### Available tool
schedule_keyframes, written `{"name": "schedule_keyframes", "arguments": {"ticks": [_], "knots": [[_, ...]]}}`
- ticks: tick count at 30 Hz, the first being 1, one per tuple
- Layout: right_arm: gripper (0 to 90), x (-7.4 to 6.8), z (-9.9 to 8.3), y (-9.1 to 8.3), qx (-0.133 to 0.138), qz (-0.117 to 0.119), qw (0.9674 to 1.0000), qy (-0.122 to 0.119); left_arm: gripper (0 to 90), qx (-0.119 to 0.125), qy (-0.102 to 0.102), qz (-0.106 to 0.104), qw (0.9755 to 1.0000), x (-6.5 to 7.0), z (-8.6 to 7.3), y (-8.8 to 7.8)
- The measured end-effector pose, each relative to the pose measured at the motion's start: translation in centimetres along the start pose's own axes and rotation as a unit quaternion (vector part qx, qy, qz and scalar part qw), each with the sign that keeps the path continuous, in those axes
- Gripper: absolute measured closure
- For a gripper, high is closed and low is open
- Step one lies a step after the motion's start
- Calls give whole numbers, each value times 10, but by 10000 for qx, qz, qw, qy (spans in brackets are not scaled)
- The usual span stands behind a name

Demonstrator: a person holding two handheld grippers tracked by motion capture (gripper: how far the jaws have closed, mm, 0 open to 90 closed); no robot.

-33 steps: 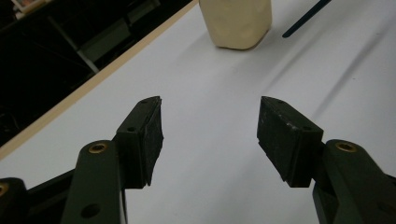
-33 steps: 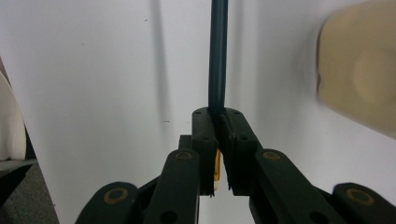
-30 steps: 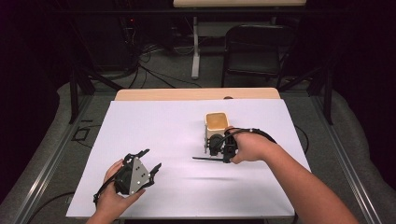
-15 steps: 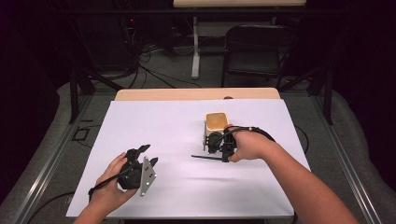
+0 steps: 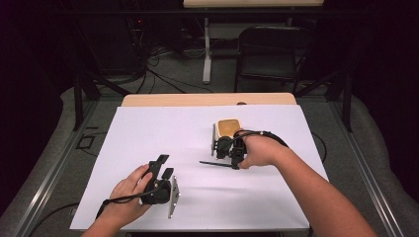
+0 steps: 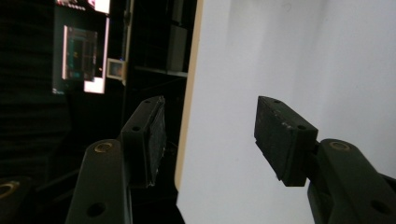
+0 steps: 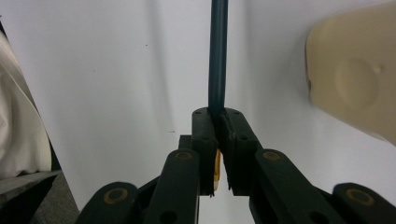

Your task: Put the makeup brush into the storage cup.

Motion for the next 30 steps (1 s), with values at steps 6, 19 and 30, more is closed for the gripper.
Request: {"name": "schedule_keyframes", "arguments": {"ticks": [6,19,30], "knots": [[840,1,2,-1,7,9,10000,49,441,58,500,232,9985,12,14,1],[840,0,5,-2,72,58,9999,100,470,177,781,592,9950,26,41,6],[840,0,7,-5,134,79,9998,118,503,376,926,677,9927,29,59,11]]}}
Point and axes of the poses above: each handheld gripper's, and its own axes: y roughly forward along the jaws, z roughly out of its top, x roughly to its right, the point moved 1 cm from there along y, roughly forward along the jaws, and after that the axes turned 13 degrees about z, right-handed, at the moved point
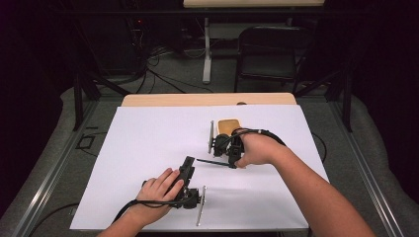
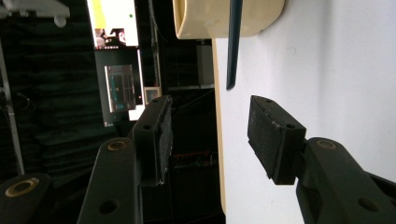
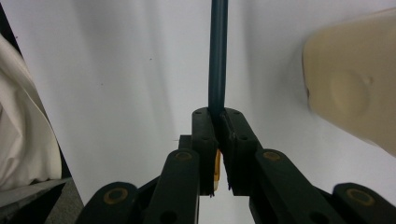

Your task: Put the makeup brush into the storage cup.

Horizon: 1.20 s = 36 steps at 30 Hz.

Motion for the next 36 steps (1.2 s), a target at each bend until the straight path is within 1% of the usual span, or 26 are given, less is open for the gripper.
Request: {"name": "schedule_keyframes", "arguments": {"ticks": [4,5,6,7,8,9,10,11,13,14,16,17,18,19,20,21,22,24,27,29,30,31,32,34,35,36], "knots": [[839,-2,3,-1,-42,10,10000,2,515,38,100,32,9999,1,6,1],[840,-2,4,0,-7,20,10000,-34,517,100,272,49,9996,0,8,2],[839,-2,5,-1,-6,25,10000,-24,520,102,172,41,9998,3,9,2],[839,-3,6,-1,-14,33,10000,-11,522,116,189,100,9997,3,11,3],[839,-3,6,-1,-27,23,10000,-27,525,113,300,82,9995,3,12,4],[840,-3,7,-1,-36,31,10000,-16,528,128,207,144,9996,4,13,5],[839,-3,8,-1,-1,40,10000,-25,532,101,222,114,9996,4,14,5],[840,-3,8,-2,-4,51,10000,-18,535,97,207,170,9996,4,15,6],[840,-3,10,-2,-12,53,10000,-8,542,78,157,133,9998,5,16,8],[839,-3,10,-2,-6,63,10000,-1,544,77,240,129,9996,3,17,9],[839,-4,11,-2,-41,71,10000,12,547,62,196,149,9997,3,17,10],[840,-4,12,-2,-26,80,10000,23,550,66,96,148,9998,4,18,10],[839,-3,12,-2,-7,82,10000,20,550,70,160,141,9997,3,18,11],[840,-3,12,-2,-3,86,10000,11,551,40,138,85,9999,3,19,11],[840,-3,12,-2,27,92,10000,16,554,86,72,95,9999,4,19,12],[839,-3,13,-3,21,92,10000,4,558,127,123,149,9997,3,20,12],[840,-3,13,-3,36,108,9999,21,567,128,166,90,9997,3,21,13],[839,-4,15,-4,27,118,9999,37,587,124,146,28,9998,4,24,13],[839,-6,17,-4,58,137,9999,-13,605,186,135,110,9997,4,28,14],[839,-7,18,-5,36,150,9999,-22,615,194,179,88,9996,4,30,14],[839,-7,19,-5,45,165,9999,11,621,212,114,98,9997,4,32,14],[839,-7,20,-5,76,168,9998,2,623,228,272,20,9994,2,33,15],[839,-7,20,-5,57,159,9999,-17,626,193,283,-16,9994,2,34,14],[839,-8,22,-6,97,179,9998,8,635,103,396,-54,9991,0,36,13],[839,-8,22,-6,83,188,9998,24,640,152,197,104,9996,2,36,13],[839,-8,22,-6,97,199,9998,27,645,213,270,43,9994,1,37,14]]}}
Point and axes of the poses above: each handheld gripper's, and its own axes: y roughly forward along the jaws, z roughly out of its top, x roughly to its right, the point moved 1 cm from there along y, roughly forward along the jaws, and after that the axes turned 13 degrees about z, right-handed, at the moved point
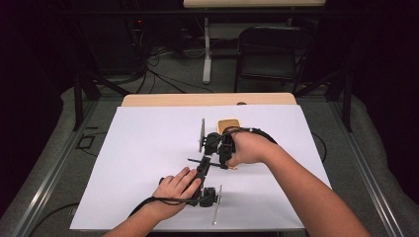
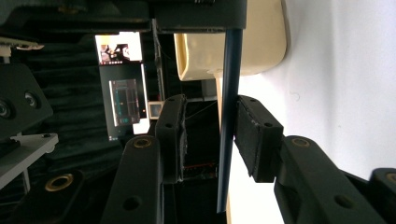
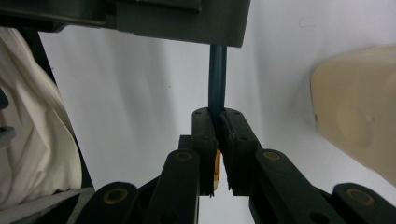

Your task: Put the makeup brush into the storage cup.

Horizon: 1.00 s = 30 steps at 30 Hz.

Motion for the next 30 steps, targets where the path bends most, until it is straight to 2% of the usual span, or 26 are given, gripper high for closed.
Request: {"name": "schedule_keyframes", "arguments": {"ticks": [1,3,5,6,8,9,10,12,14,21,23,30], "knots": [[839,0,0,0,1,2,10000,12,651,-31,-182,33,9998,3,0,-1],[839,0,0,-1,9,6,10000,30,665,-51,-121,21,9999,2,0,-1],[840,0,1,-1,25,23,10000,60,674,8,-168,59,9998,2,1,-1],[839,0,1,-1,40,38,10000,69,678,-1,-198,1,9998,3,2,-1],[839,-1,3,-2,21,62,9999,99,684,13,-160,43,9999,3,3,-1],[839,-1,3,-1,21,53,9999,84,684,-13,22,-72,10000,1,4,0],[839,0,3,-1,10,51,10000,85,684,-42,-91,-5,9999,3,4,-1],[839,0,4,-1,-30,43,9999,94,685,30,-189,58,9998,4,5,1],[839,0,4,-1,-13,66,9999,151,686,-39,-130,-28,9999,4,5,0],[839,1,5,-1,-49,96,9997,218,677,-89,-74,-25,9999,4,8,1],[840,2,6,-1,-27,103,9997,207,673,-12,-98,70,9999,5,8,2],[839,1,6,-2,-52,101,9997,231,633,38,-38,200,9998,5,9,3]]}}
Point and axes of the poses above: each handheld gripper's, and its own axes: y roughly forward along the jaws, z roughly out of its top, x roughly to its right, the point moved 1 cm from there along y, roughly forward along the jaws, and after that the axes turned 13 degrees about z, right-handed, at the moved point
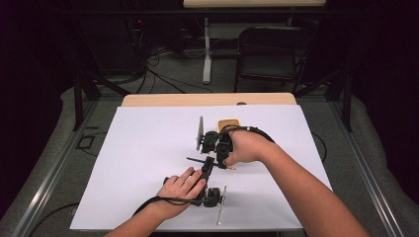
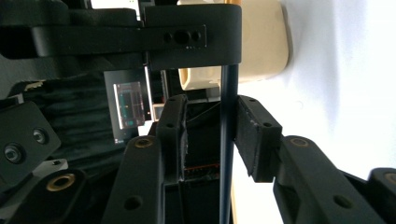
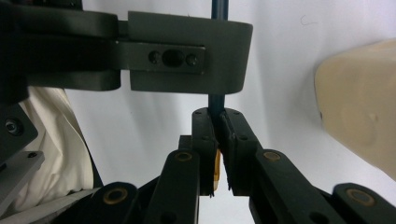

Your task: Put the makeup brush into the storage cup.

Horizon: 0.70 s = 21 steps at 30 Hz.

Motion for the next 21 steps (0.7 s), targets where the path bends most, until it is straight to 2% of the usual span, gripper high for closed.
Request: {"name": "schedule_keyframes", "arguments": {"ticks": [6,9,16,21], "knots": [[839,-1,1,0,20,38,10000,-30,639,-7,-35,-68,10000,-1,1,1],[839,-2,3,-1,-8,34,10000,-54,641,4,-35,-30,10000,0,1,2],[839,-2,4,-1,51,63,10000,-33,692,-36,51,-58,10000,0,1,1],[839,-3,4,-1,70,72,9999,-7,712,-37,19,-123,9999,0,1,1]]}}
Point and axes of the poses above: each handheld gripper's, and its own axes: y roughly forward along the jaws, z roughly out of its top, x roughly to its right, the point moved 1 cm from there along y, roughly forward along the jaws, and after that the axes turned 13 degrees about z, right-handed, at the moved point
